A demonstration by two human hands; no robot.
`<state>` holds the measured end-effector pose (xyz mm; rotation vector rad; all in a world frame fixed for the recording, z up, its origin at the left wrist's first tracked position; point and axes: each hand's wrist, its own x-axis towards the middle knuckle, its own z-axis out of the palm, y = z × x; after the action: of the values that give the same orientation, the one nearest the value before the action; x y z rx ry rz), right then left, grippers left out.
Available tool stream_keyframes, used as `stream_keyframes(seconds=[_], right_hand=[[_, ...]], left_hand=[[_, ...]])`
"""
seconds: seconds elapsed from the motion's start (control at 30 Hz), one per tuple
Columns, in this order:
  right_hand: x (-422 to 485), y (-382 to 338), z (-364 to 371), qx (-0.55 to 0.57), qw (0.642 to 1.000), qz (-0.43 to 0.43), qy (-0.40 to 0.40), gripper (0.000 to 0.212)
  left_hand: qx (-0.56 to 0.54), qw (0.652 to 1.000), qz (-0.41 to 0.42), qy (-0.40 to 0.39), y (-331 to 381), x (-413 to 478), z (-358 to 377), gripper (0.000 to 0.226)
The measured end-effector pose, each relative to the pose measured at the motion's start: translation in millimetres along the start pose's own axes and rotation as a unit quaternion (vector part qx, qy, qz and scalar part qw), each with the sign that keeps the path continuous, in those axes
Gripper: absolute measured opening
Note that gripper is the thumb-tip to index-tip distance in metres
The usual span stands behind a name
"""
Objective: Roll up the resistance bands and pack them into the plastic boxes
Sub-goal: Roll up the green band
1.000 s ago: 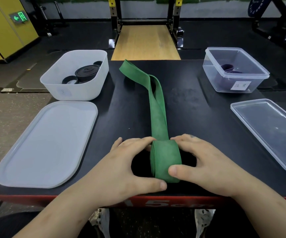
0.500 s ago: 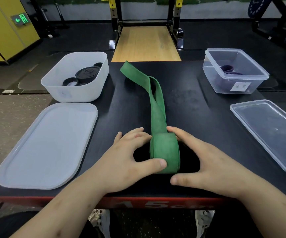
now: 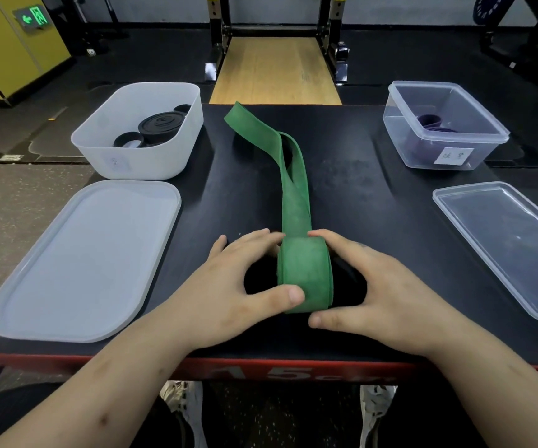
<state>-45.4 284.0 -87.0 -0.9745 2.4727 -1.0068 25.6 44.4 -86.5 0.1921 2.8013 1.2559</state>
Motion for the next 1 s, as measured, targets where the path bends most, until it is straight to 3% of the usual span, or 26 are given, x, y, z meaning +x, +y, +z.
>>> stream_keyframes(seconds=[0.13, 0.3, 0.57, 0.7, 0.83, 0.9, 1.0], right_hand=[[-1.9, 0.5, -0.6, 0.02, 1.0, -0.002, 0.004, 0.098], [-11.1, -2.4, -0.3, 0.015, 1.0, 0.001, 0.001, 0.096], [-14.7, 1.0, 8.5, 0.012, 1.0, 0.008, 0.018, 0.095], [-11.6, 1.9, 5.6, 0.006, 1.0, 0.0, 0.021, 0.076], [-7.5, 0.1, 4.2, 0.022, 1.0, -0.004, 0.003, 0.06], [-6.9, 1.4, 3.2, 0.022, 1.0, -0.005, 0.002, 0.062], [-7.8, 5.0, -0.4, 0.024, 1.0, -0.002, -0.005, 0.087]], left_hand=[[-0.012, 1.0, 0.003, -0.014, 3.8, -6.2, -5.2, 0.082], [-0.007, 1.0, 0.014, -0.007, 6.5, -12.4, -2.8, 0.069], [0.008, 1.0, 0.014, 0.019, 6.6, -11.2, 1.9, 0.077], [0.03, 0.999, -0.008, 0.015, 5.7, -8.3, 5.3, 0.085], [0.031, 0.999, -0.009, 0.006, 7.5, -3.1, 5.9, 0.067], [0.036, 0.999, -0.016, 0.016, 7.0, -0.7, 6.5, 0.071], [0.038, 0.999, -0.02, 0.023, 6.2, 3.1, 6.7, 0.07]])
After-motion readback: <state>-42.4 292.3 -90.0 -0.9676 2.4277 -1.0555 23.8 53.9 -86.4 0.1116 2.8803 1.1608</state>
